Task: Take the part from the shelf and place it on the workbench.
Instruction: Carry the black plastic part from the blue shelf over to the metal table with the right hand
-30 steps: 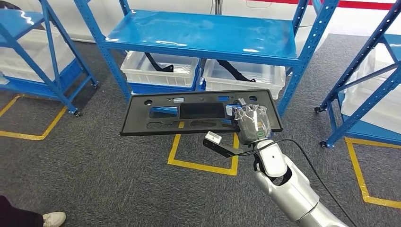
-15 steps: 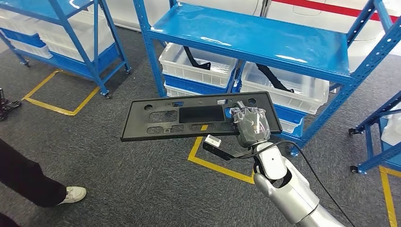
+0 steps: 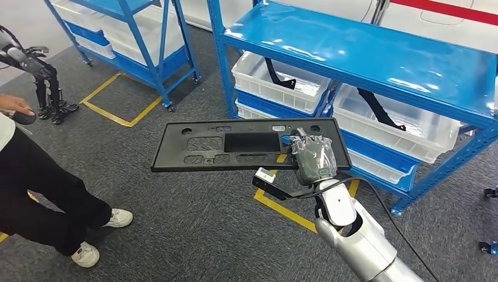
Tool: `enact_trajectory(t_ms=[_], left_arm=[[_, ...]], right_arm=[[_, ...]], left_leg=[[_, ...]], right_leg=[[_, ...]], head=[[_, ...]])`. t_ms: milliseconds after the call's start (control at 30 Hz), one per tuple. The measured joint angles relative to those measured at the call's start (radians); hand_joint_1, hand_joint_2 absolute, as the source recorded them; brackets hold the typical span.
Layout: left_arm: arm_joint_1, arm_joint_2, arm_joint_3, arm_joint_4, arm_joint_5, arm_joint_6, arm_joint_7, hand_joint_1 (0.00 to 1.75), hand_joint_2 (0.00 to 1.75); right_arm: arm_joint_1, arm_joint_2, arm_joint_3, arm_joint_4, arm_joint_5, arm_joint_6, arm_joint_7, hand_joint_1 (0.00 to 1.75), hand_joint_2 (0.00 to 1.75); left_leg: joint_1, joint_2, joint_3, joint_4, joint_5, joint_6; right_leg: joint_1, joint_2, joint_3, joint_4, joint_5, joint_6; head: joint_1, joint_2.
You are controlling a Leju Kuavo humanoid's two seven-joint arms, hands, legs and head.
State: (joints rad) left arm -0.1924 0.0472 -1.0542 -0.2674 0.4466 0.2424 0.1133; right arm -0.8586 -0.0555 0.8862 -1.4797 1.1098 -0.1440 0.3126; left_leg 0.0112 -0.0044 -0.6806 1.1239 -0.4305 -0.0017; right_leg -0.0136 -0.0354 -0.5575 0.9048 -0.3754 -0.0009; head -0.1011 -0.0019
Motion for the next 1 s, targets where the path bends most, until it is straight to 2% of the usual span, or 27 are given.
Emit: enact_trajectory(t_ms=[67, 100, 133, 200, 233, 267, 300, 367, 400, 433, 467, 500, 567, 600, 633, 667, 700, 733, 767, 800, 833, 867, 900, 933, 967, 1000], left_arm=[[-0.006, 0.005, 0.000, 0.000, 0.000, 0.000, -0.001, 0.00, 1.75], [-0.010, 0.007, 0.000, 0.000, -0.001, 0.000, -0.001, 0.00, 1.75], [-0.012, 0.009, 0.000, 0.000, -0.001, 0.000, -0.001, 0.00, 1.75], [-0.013, 0.012, 0.001, 0.000, -0.002, -0.003, -0.004, 0.00, 1.75], [-0.011, 0.013, 0.001, 0.000, -0.006, -0.007, -0.006, 0.00, 1.75], [-0.009, 0.014, 0.001, 0.000, -0.010, -0.011, -0.007, 0.00, 1.75], [-0.009, 0.014, 0.001, 0.000, -0.015, -0.014, -0.008, 0.00, 1.75], [-0.009, 0.014, 0.001, 0.000, -0.018, -0.015, -0.005, 0.00, 1.75], [-0.008, 0.014, 0.001, 0.000, -0.017, -0.015, -0.003, 0.00, 1.75], [-0.008, 0.014, 0.001, 0.000, -0.017, -0.014, -0.001, 0.00, 1.75], [-0.007, 0.014, 0.001, 0.000, -0.017, -0.014, 0.000, 0.00, 1.75], [-0.006, 0.014, 0.001, 0.000, -0.018, -0.014, 0.000, 0.00, 1.75], [-0.007, 0.015, 0.001, 0.000, -0.022, -0.012, 0.000, 0.00, 1.75], [-0.008, 0.015, 0.001, 0.000, -0.024, -0.011, -0.001, 0.00, 1.75], [-0.009, 0.016, 0.002, 0.000, -0.025, -0.010, -0.003, 0.00, 1.75], [-0.009, 0.016, 0.002, 0.000, -0.027, -0.009, -0.005, 0.00, 1.75], [-0.006, 0.016, 0.003, 0.000, -0.027, -0.009, -0.007, 0.00, 1.75], [-0.002, 0.016, 0.004, 0.000, -0.028, -0.009, -0.009, 0.00, 1.75], [0.002, 0.016, 0.005, 0.000, -0.028, -0.008, -0.010, 0.00, 1.75], [0.004, 0.016, 0.006, 0.000, -0.027, -0.007, -0.011, 0.00, 1.75], [0.006, 0.016, 0.009, 0.000, -0.026, -0.006, -0.011, 0.00, 1.75], [0.006, 0.016, 0.012, 0.000, -0.023, -0.004, -0.010, 0.00, 1.75], [0.006, 0.016, 0.015, 0.000, -0.020, -0.003, -0.008, 0.00, 1.75], [0.007, 0.016, 0.018, 0.000, -0.018, -0.004, -0.006, 0.00, 1.75], [0.007, 0.017, 0.021, 0.000, -0.017, -0.005, -0.004, 0.00, 1.75], [0.008, 0.017, 0.022, 0.000, -0.018, -0.006, -0.003, 0.00, 1.75]], right_arm=[[0.002, 0.000, 0.000, 0.000, -0.002, 0.000, -0.003, 1.75, 1.75], [0.003, 0.000, 0.000, 0.000, -0.004, 0.001, -0.004, 1.75, 1.75], [0.005, 0.000, 0.000, 0.000, -0.007, 0.002, -0.007, 1.75, 1.75], [0.009, 0.002, 0.000, 0.000, -0.010, 0.004, -0.013, 1.75, 1.75], [0.010, 0.003, 0.000, 0.000, -0.010, 0.004, -0.016, 1.75, 1.75], [0.011, 0.004, 0.000, 0.000, -0.010, 0.002, -0.019, 1.75, 1.75], [0.012, 0.004, 0.000, 0.000, -0.011, 0.001, -0.020, 1.75, 1.75], [0.017, 0.003, 0.000, 0.001, -0.013, -0.001, -0.021, 1.75, 1.75], [0.022, 0.002, 0.000, 0.001, -0.014, -0.001, -0.022, 1.75, 1.75], [0.027, 0.002, 0.000, 0.002, -0.015, -0.001, -0.023, 1.75, 1.75], [0.031, 0.001, 0.000, 0.004, -0.016, -0.001, -0.024, 1.75, 1.75], [0.033, 0.001, 0.000, 0.005, -0.016, -0.001, -0.026, 1.75, 1.75], [0.033, 0.001, 0.000, 0.006, -0.018, 0.000, -0.026, 1.75, 1.75], [0.032, 0.001, 0.000, 0.006, -0.018, 0.000, -0.027, 1.75, 1.75], [0.032, 0.001, 0.000, 0.006, -0.018, 0.001, -0.027, 1.75, 1.75], [0.032, 0.001, 0.000, 0.006, -0.018, 0.001, -0.027, 1.75, 1.75], [0.032, 0.002, 0.000, 0.006, -0.018, 0.001, -0.026, 1.75, 1.75], [0.033, 0.002, 0.000, 0.006, -0.018, 0.000, -0.026, 1.75, 1.75], [0.034, 0.002, 0.000, 0.006, -0.018, -0.001, -0.026, 1.75, 1.75], [0.035, 0.001, 0.000, 0.006, -0.019, -0.002, -0.026, 1.75, 1.75], [0.036, 0.001, 0.000, 0.006, -0.020, -0.003, -0.027, 1.75, 1.75], [0.039, 0.000, 0.000, 0.007, -0.021, -0.004, -0.028, 1.75, 1.75], [0.041, -0.001, 0.000, 0.007, -0.024, -0.004, -0.029, 1.75, 1.75], [0.044, -0.001, 0.000, 0.007, -0.026, -0.005, -0.029, 1.75, 1.75], [0.046, 0.000, 0.000, 0.007, -0.029, -0.005, -0.028, 1.75, 1.75], [0.046, 0.000, 0.000, 0.007, -0.030, -0.005, -0.028, 1.75, 1.75]], left_leg=[[-0.013, 0.046, 0.077, -0.163, 0.072, 0.016], [-0.018, 0.063, 0.099, -0.211, 0.090, 0.022], [-0.023, 0.072, 0.108, -0.233, 0.096, 0.027], [-0.021, 0.052, 0.106, -0.238, 0.100, 0.033], [-0.019, 0.041, 0.107, -0.240, 0.101, 0.036], [-0.015, 0.030, 0.109, -0.242, 0.103, 0.041], [-0.012, 0.019, 0.111, -0.244, 0.105, 0.045], [-0.008, -0.003, 0.111, -0.245, 0.105, 0.051], [-0.006, -0.016, 0.112, -0.245, 0.105, 0.051], [-0.003, -0.029, 0.112, -0.244, 0.105, 0.051], [0.000, -0.043, 0.113, -0.243, 0.104, 0.049], [0.005, -0.056, 0.116, -0.242, 0.102, 0.046], [0.012, -0.080, 0.116, -0.238, 0.096, 0.035], [0.013, -0.091, 0.113, -0.236, 0.095, 0.028], [0.015, -0.102, 0.108, -0.235, 0.096, 0.022], [0.017, -0.112, 0.103, -0.236, 0.098, 0.016], [0.019, -0.122, 0.099, -0.238, 0.099, 0.011], [0.019, -0.115, 0.094, -0.234, 0.096, 0.006], [0.018, -0.096, 0.083, -0.212, 0.084, 0.002], [0.016, -0.069, 0.060, -0.165, 0.063, 0.000], [0.014, -0.039, 0.026, -0.095, 0.033, -0.002], [0.013, -0.023, -0.015, -0.013, 0.003, -0.003], [0.012, -0.016, -0.055, 0.059, -0.019, -0.002], [0.011, -0.014, -0.079, 0.098, -0.025, 0.000], [0.009, -0.013, -0.082, 0.095, -0.012, 0.004], [0.006, -0.009, -0.061, 0.046, 0.019, 0.009]], right_leg=[[0.005, -0.017, 0.007, 0.001, -0.007, 0.006], [0.008, -0.025, 0.009, 0.001, -0.010, 0.009], [0.011, -0.034, 0.009, 0.002, -0.013, 0.013], [0.015, -0.052, 0.009, 0.004, -0.021, 0.021], [0.013, -0.048, 0.008, 0.012, -0.031, 0.026], [0.011, -0.034, -0.001, 0.038, -0.051, 0.030], [0.009, -0.013, -0.021, 0.087, -0.081, 0.034], [0.005, 0.026, -0.092, 0.242, -0.151, 0.040], [0.004, 0.034, -0.129, 0.309, -0.173, 0.044], [0.001, 0.036, -0.150, 0.342, -0.173, 0.048], [-0.003, 0.037, -0.149, 0.328, -0.150, 0.053], [-0.009, 0.041, -0.129, 0.275, -0.110, 0.059], [-0.026, 0.081, -0.062, 0.118, -0.023, 0.070], [-0.031, 0.101, -0.037, 0.058, -0.003, 0.071], [-0.033, 0.115, -0.024, 0.024, 0.004, 0.069], [-0.031, 0.113, -0.019, 0.013, -0.001, 0.063], [-0.030, 0.102, -0.017, 0.011, -0.005, 0.057], [-0.030, 0.091, -0.015, 0.010, -0.006, 0.051], [-0.030, 0.079, -0.011, 0.008, -0.007, 0.044], [-0.029, 0.067, -0.007, 0.005, -0.009, 0.038], [-0.026, 0.054, -0.003, 0.004, -0.011, 0.032], [-0.022, 0.041, 0.000, 0.004, -0.014, 0.027], [-0.018, 0.027, 0.002, 0.004, -0.016, 0.024], [-0.015, 0.014, 0.004, 0.004, -0.018, 0.022], [-0.013, 0.003, 0.008, 0.003, -0.021, 0.021], [-0.011, -0.008, 0.012, 0.002, -0.025, 0.021]], head=[[0.000, 0.000], [0.000, 0.000], [0.000, 0.000], [0.000, 0.000], [0.000, 0.000], [0.000, 0.000], [0.000, 0.000], [0.000, 0.000], [0.000, 0.000], [0.000, 0.000], [0.000, 0.000], [0.000, 0.000], [0.000, 0.000], [0.000, 0.000], [-0.001, 0.000], [-0.001, 0.000], [-0.001, 0.000], [-0.001, 0.000], [-0.002, 0.000], [-0.002, 0.000], [-0.002, 0.000], [-0.002, 0.000], [-0.002, 0.000], [-0.002, 0.000], [-0.002, 0.000], [-0.002, 0.000]])
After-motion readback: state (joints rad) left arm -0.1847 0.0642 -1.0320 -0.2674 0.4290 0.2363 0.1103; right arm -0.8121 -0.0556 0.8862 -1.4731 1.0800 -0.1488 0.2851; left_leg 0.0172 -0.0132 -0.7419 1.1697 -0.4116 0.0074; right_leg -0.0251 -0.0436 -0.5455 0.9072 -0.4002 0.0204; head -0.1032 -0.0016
